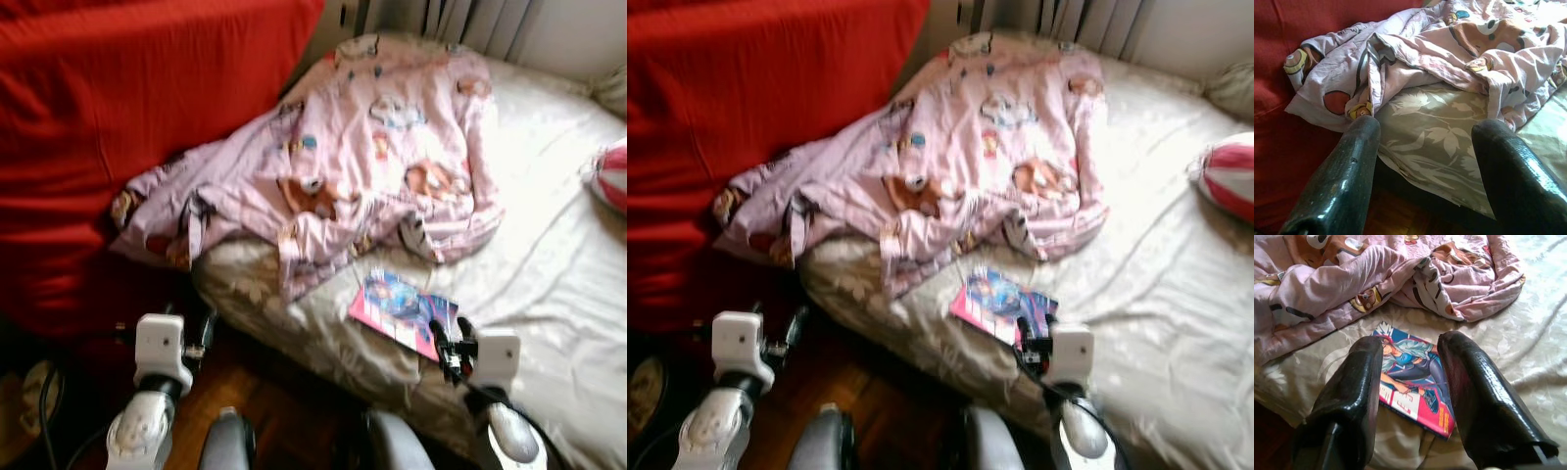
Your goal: Clean up the room
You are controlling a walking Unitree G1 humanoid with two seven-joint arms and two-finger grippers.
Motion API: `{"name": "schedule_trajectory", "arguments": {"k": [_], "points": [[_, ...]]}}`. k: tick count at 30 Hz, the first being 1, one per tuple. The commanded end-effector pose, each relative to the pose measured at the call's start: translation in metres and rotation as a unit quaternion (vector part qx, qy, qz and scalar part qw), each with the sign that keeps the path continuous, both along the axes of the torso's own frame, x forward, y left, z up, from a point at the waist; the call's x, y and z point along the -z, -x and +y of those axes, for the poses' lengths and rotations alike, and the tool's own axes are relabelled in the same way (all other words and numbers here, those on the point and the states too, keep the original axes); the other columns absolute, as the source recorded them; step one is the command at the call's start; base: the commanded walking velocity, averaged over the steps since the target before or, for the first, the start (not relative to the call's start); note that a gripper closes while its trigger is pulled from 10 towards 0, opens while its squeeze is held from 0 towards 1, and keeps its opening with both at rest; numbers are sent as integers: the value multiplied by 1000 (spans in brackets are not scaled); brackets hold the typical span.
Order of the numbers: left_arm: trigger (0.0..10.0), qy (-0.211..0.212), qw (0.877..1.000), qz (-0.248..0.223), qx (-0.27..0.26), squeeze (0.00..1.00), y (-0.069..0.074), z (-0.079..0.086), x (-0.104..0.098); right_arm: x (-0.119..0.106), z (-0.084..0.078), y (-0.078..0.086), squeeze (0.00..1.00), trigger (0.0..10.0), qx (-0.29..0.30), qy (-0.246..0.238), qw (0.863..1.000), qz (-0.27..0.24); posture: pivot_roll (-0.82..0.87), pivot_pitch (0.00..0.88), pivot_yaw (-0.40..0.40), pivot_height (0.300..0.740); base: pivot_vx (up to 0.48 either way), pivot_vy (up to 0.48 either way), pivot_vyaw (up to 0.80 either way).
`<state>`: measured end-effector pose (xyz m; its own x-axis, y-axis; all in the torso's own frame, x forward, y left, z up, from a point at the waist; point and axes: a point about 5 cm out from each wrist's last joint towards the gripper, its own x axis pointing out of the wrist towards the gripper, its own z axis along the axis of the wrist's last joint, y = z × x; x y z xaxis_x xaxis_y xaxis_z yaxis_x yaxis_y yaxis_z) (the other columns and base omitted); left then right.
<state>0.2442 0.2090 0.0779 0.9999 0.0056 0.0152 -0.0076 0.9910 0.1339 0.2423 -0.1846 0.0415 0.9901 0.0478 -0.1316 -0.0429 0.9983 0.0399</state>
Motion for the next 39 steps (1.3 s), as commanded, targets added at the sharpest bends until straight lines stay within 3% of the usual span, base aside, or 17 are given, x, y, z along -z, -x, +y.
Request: {"name": "schedule_trajectory", "arguments": {"k": [1,25,39], "points": [[10000,0,1000,2,7,0,2,-3,0,2,-2,3,0,10000,1,-1,1000,7,74,223,-61,622,0,0,0],[10000,4,1000,10,15,0,0,-7,-1,5,-1,2,0,10000,7,-14,1000,17,76,251,-57,622,0,0,-93],[10000,3,1000,12,22,0,2,-9,0,8,2,3,0,10000,-2,-17,1000,27,79,240,-54,622,286,0,-155]]}}
